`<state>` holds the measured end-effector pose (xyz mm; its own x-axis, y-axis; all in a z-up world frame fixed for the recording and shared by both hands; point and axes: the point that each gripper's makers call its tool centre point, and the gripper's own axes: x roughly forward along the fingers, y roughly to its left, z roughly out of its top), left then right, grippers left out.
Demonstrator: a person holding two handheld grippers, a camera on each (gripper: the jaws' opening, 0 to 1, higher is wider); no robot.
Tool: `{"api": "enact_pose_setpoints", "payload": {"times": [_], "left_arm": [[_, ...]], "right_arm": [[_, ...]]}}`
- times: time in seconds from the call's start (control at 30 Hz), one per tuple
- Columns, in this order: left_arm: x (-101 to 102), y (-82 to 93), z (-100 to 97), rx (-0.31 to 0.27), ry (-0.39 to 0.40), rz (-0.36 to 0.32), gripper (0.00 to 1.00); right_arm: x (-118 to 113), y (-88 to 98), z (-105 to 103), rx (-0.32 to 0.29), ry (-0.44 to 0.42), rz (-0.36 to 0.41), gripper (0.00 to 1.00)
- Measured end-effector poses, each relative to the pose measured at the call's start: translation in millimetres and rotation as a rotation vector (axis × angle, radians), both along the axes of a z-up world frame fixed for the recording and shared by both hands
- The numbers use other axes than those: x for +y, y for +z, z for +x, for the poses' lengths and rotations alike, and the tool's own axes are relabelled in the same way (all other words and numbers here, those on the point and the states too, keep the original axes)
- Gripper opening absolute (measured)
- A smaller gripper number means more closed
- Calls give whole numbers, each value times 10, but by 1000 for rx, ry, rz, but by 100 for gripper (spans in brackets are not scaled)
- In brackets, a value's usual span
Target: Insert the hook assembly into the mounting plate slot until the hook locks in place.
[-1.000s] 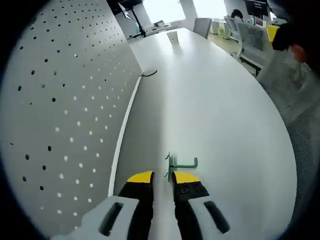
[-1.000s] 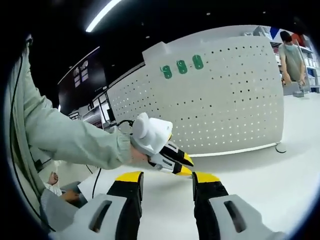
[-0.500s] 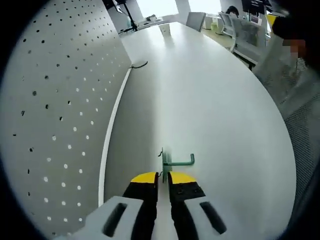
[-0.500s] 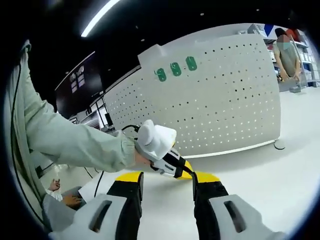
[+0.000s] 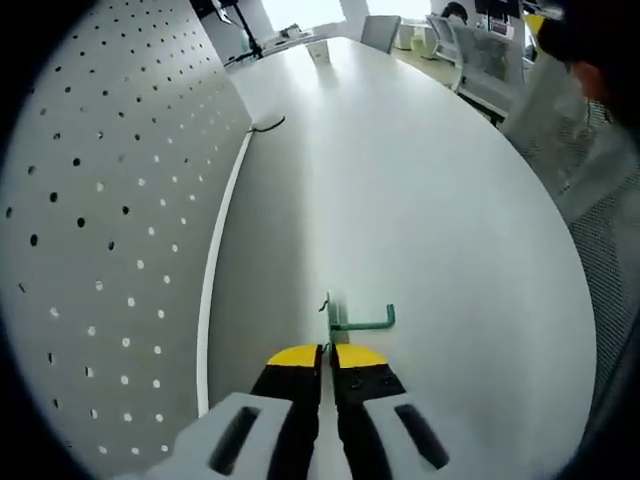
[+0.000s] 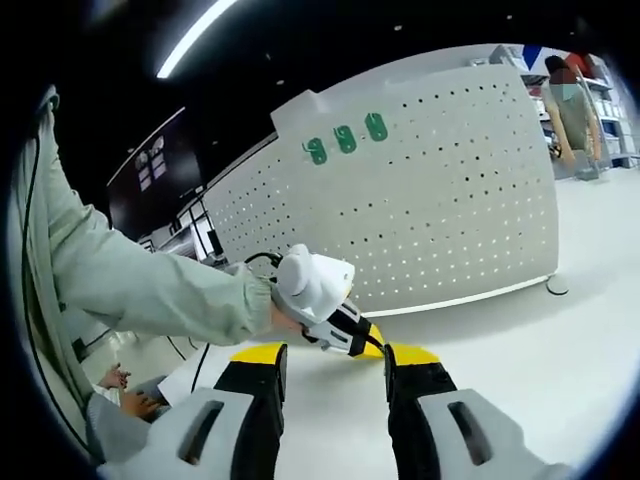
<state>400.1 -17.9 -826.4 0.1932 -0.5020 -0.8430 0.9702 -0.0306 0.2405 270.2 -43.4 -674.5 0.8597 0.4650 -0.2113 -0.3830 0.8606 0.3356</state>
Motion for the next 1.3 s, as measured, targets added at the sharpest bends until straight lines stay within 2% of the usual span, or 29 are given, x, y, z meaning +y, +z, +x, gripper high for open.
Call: {"api": "enact_pose_setpoints", "payload": {"times": [0.3, 0.67, 0.87, 1.0, 1.3], "left_arm": [[-5, 34, 33, 37, 89, -59, 3], [37, 196, 94, 158, 325, -274, 3], [161, 220, 29, 188, 414, -352, 3], [231, 305, -19, 212, 491, -422, 3], [456, 556, -97, 187, 576, -514, 3]], "right_arm": [[-10, -10, 4, 6, -7, 3, 37], [-14, -25, 16, 12, -13, 2, 37], [-15, -21, 17, 5, -15, -15, 36], [2, -19, 13, -2, -6, -35, 36], [-75, 19, 4, -12, -34, -51, 36]]}}
